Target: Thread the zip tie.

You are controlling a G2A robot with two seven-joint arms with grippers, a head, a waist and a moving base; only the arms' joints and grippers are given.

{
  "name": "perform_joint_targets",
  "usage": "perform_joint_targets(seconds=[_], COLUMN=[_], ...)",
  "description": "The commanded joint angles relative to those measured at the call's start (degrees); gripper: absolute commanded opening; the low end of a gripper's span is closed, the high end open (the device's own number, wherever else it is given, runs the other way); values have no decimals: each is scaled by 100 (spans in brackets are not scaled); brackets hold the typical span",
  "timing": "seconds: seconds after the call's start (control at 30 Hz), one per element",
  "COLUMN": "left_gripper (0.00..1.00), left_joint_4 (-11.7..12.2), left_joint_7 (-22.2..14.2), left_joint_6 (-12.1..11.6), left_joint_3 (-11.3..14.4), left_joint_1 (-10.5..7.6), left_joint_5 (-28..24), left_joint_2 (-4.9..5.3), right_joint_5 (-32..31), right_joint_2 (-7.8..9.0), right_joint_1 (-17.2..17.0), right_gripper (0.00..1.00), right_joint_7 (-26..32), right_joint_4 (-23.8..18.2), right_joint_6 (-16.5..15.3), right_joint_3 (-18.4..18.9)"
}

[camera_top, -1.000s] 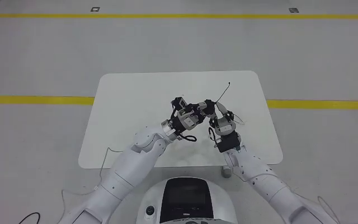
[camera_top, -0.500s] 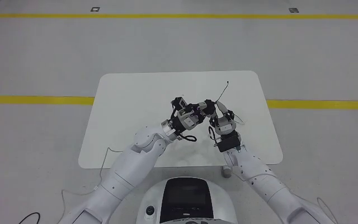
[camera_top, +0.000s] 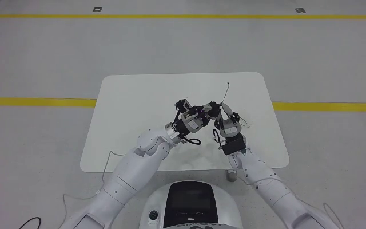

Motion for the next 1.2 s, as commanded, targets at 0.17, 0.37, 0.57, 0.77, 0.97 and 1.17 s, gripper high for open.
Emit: perform_joint_targets(seconds=[0.17,0.37,0.57,0.77,0.97,1.17], left_gripper=[0,0,0,0,0,0], left_joint_4=[0,0,0,0,0,0], left_joint_7=[0,0,0,0,0,0], left_joint_6=[0,0,0,0,0,0], left_joint_3=[0,0,0,0,0,0], left_joint_1=[0,0,0,0,0,0], left_joint_5=[0,0,0,0,0,0], left_joint_2=[0,0,0,0,0,0], right_joint_5=[-102,-198,-317,-438,-564,-693], right_joint_2=[-43,-75,-97,-112,-129,-145], right_joint_1=[-37,-67,-105,-152,-191,-218], right_gripper=[0,0,0,0,0,0], right_joint_7=[28,55,88,104,112,126], right_joint_4=[-8,-8,31,72,109,180], right_joint_6=[-55,-87,-134,-188,-237,-269], right_joint_3=[107,192,287,380,448,507])
